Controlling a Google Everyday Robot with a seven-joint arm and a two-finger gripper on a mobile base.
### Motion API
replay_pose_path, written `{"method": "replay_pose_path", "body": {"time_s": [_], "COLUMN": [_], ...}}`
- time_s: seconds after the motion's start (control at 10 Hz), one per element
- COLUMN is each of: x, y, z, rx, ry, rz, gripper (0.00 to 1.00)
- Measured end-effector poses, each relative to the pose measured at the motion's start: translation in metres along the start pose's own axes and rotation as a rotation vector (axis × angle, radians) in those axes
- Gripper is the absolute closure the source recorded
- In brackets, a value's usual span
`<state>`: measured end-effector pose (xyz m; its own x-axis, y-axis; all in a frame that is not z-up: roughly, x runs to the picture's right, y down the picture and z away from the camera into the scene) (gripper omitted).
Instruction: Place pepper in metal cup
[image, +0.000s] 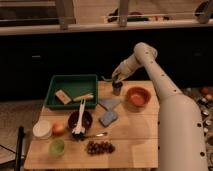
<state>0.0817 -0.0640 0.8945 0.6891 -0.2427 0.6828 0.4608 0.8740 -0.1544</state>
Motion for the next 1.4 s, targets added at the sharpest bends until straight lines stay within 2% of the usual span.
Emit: {"method": "replay_pose_path", "body": {"time_s": [0.1,0.3,0.9,1.4], "x": [0.0022,0.0045,0.0085,0.0085], "y": [0.0008,0.0014,0.0034,0.0064], "z": [-0.0003,-0.0006,0.0027,0.0022], "rx": [-0.008,-0.018,-0.038,-0.038], "ry": [0.011,0.022,0.029,0.029], "rz": [0.011,0.025,0.055,0.044], "gripper": [0.29,0.2,0.2,0.2]}}
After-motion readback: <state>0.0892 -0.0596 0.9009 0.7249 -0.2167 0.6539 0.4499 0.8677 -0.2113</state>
